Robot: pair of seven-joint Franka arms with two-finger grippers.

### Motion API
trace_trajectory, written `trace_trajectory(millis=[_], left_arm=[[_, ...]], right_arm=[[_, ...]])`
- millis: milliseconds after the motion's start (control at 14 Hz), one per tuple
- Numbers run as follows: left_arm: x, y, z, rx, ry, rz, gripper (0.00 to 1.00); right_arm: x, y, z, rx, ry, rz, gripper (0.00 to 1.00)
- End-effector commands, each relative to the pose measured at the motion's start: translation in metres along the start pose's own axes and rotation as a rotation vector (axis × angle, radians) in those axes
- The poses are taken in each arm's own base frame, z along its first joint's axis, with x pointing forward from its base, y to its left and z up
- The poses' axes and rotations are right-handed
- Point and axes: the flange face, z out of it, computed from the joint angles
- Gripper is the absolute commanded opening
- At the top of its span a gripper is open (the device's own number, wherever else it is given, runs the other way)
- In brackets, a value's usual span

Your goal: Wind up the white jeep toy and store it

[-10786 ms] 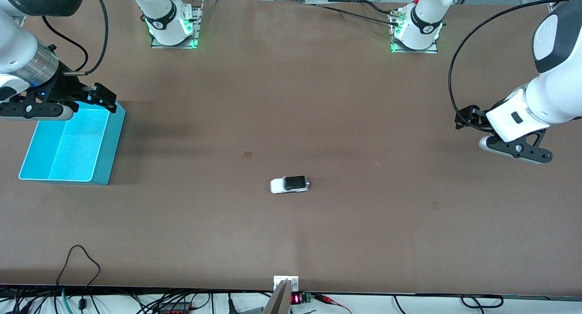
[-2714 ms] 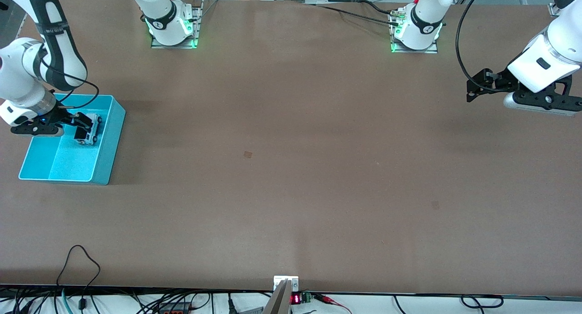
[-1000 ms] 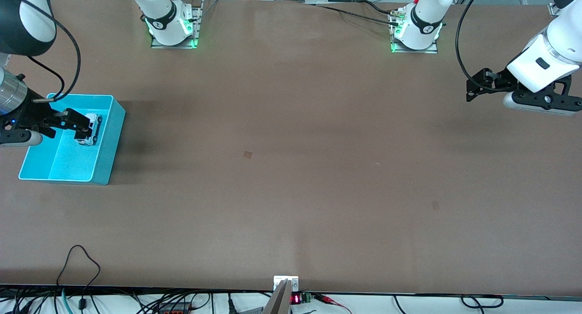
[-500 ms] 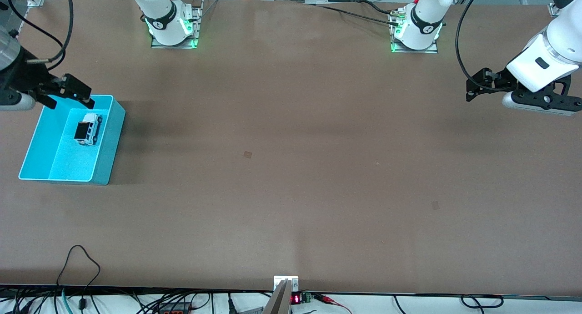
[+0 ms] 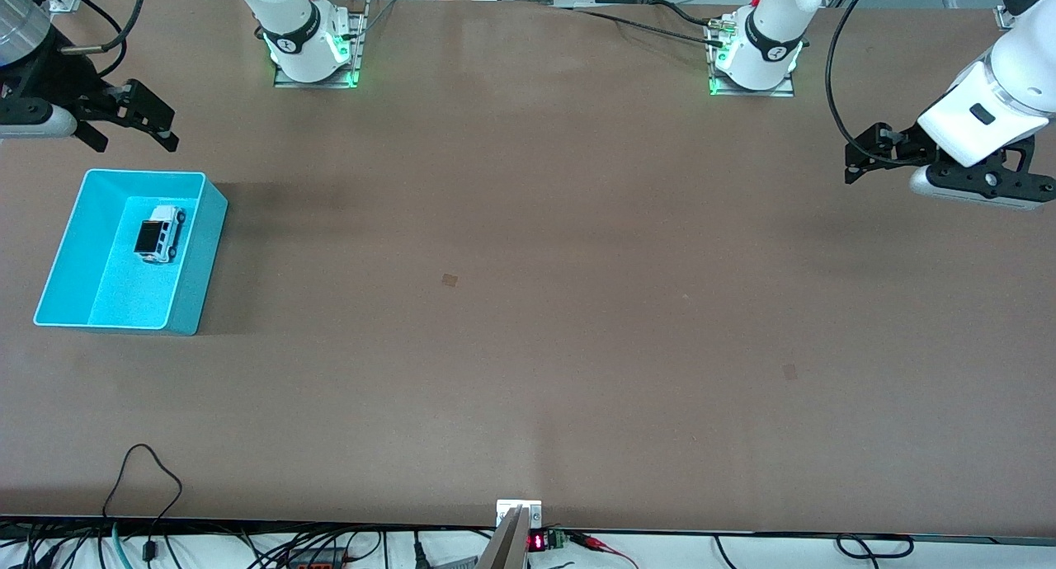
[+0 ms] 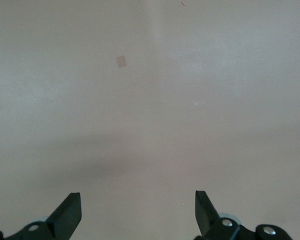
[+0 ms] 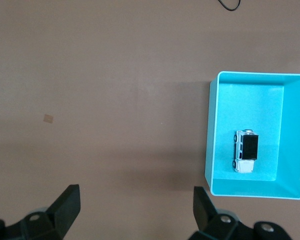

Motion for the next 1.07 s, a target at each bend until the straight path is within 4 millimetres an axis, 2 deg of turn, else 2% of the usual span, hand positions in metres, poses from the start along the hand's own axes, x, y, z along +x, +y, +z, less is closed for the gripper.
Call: trace_trajectory(millis=[0,143,214,357,429,1000], left_arm=[[0.004,0.001,-0.004,0.018,-0.007,0.019,1.00],[0.004,0.001,-0.004,0.018,-0.007,0.017,1.00],[0.004,0.001,-0.004,0.018,-0.007,0.017,1.00],[0.004,0.001,-0.004,0.018,-0.007,0.017,1.00],[0.004,0.001,-0.004,0.018,-0.007,0.017,1.00],[0.004,0.000,-0.004,0.018,-0.009,0.017,1.00]], right_arm=[[-0.004,0.001,0.001,-0.019,0.002,0.015,1.00],[0.000,0.002,0.000,-0.018,0.006,0.001,1.00],[0.009,0.002,0.002,-0.020,0.013,0.000,1.00],[0.043,0.001,0.002,-0.030,0.009,0.004,1.00],[0.051,0.001,0.004,-0.030,0.006,0.007,1.00],[0.051,0.000,0.004,-0.031,-0.003,0.010,1.00]])
